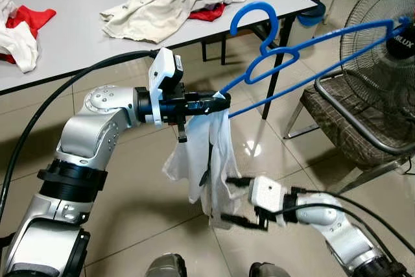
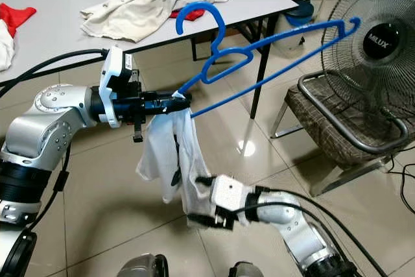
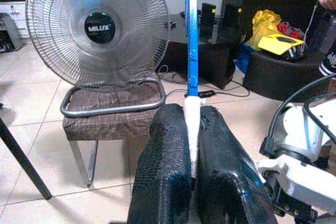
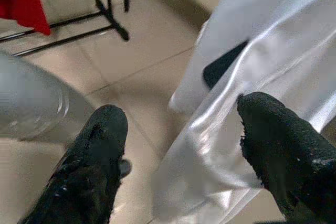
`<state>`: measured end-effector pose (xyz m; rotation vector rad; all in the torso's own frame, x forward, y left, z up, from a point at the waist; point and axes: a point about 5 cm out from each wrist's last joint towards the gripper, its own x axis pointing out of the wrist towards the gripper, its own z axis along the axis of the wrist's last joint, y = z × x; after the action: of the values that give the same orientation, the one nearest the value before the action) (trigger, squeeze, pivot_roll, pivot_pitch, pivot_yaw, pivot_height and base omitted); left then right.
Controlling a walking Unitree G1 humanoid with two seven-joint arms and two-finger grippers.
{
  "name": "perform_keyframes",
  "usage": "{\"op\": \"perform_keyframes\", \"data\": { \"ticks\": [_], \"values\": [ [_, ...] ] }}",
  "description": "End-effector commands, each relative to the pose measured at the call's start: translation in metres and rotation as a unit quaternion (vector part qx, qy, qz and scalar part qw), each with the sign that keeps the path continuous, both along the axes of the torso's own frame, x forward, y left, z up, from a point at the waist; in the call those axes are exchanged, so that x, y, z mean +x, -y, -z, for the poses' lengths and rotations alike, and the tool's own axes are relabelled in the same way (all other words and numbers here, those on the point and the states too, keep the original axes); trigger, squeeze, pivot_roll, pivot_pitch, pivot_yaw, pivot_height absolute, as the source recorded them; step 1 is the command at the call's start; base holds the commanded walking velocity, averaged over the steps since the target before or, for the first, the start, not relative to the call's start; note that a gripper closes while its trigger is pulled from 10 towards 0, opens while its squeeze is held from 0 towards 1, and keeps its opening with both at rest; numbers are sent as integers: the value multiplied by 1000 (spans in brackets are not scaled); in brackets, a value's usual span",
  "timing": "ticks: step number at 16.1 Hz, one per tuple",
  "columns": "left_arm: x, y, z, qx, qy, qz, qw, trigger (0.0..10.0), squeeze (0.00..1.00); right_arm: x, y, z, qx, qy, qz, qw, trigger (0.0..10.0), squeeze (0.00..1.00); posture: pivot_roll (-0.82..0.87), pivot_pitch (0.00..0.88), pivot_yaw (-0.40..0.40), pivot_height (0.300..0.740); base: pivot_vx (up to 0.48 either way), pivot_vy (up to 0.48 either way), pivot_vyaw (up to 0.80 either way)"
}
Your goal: Hang hanger
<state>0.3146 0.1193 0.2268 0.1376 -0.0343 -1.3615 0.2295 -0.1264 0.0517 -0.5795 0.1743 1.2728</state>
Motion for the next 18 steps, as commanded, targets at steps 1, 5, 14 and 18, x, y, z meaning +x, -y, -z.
{"op": "perform_keyframes", "data": {
  "ticks": [1, 5, 14, 18],
  "values": [
    [0, 0, -7, 0, 16, 1, 1000, 0, 0, -2, 1, 6, -11, -23, -5, 1000, 10000, 0, 39, 101, 80, 740, 0, 0, 0],
    [1, -1, -7, -1, 17, -2, 1000, 0, 0, -15, 14, 29, -43, -87, -11, 995, 0, 0, 37, 100, 82, 740, 0, 0, 0],
    [6, -4, -4, 7, 20, -18, 1000, 0, 0, -33, 47, 45, -99, -132, 1, 986, 0, 0, 24, 87, 90, 740, 0, 0, 0],
    [7, -12, 0, 24, 24, -34, 999, 0, 0, -36, 62, 49, -120, -143, 24, 982, 0, 0, 24, 78, 87, 740, 0, 0, 0]
  ]
}}
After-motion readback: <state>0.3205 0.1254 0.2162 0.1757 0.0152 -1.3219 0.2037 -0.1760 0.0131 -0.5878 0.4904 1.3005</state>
